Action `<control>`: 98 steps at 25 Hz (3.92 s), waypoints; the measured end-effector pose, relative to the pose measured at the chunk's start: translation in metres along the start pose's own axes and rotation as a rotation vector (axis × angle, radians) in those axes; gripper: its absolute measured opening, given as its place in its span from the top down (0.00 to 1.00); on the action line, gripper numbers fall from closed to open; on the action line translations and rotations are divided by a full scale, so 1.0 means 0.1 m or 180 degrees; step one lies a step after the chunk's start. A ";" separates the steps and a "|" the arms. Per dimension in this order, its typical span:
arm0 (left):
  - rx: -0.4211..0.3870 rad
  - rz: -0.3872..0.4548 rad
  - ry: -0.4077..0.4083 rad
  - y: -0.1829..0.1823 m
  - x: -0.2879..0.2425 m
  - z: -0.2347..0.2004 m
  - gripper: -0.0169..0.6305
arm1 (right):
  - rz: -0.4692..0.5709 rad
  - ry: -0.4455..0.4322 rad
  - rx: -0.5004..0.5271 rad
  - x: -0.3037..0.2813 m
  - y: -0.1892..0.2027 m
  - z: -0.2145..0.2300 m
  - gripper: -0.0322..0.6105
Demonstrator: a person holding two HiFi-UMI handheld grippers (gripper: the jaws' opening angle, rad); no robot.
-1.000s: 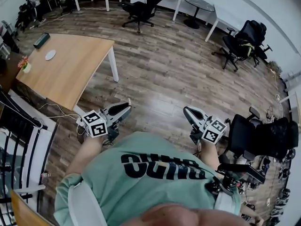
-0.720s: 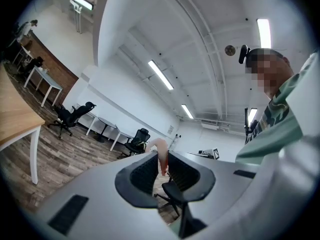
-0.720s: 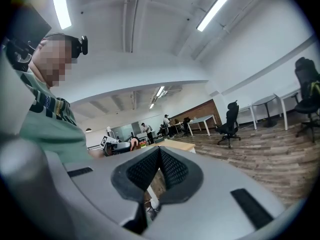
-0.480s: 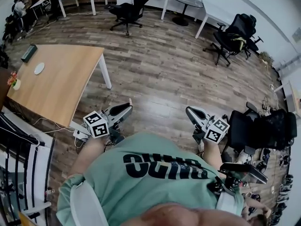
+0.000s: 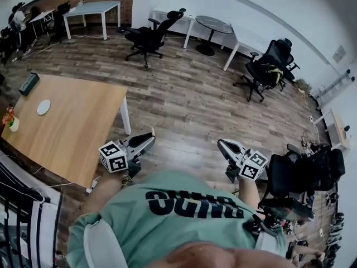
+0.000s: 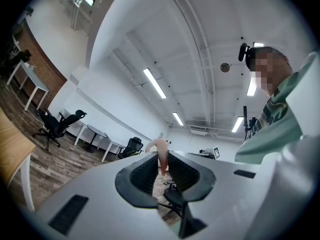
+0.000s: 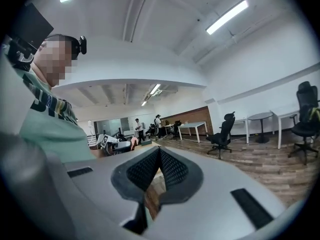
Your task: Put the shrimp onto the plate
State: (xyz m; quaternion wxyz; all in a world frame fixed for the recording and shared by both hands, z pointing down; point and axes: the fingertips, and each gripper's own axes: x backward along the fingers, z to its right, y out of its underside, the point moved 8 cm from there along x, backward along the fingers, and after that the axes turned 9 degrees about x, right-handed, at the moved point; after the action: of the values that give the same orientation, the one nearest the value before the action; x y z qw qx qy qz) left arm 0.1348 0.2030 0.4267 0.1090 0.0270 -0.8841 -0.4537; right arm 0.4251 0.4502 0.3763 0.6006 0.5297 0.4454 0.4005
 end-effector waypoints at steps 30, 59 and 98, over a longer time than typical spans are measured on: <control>-0.0203 0.0774 -0.1624 -0.54 -0.51 -1.28 0.87 | 0.0073 -0.1879 -0.0148 -2.84 0.08 2.52 0.94; -0.0317 0.1016 -0.1883 -1.42 0.56 -2.21 0.87 | -0.0048 -0.2265 -0.0020 -4.80 -0.23 2.22 0.94; -0.0423 0.2565 -0.4364 -1.80 1.89 -2.64 0.87 | -0.0317 -0.5275 0.0051 -9.25 -0.22 0.37 0.94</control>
State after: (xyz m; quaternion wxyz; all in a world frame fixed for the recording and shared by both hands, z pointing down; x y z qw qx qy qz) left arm -0.0013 -0.1410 0.4621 -0.3021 -0.5863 -0.6670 -0.3467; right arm 0.1996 -0.4442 0.4580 0.7473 0.6370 -0.1156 -0.1497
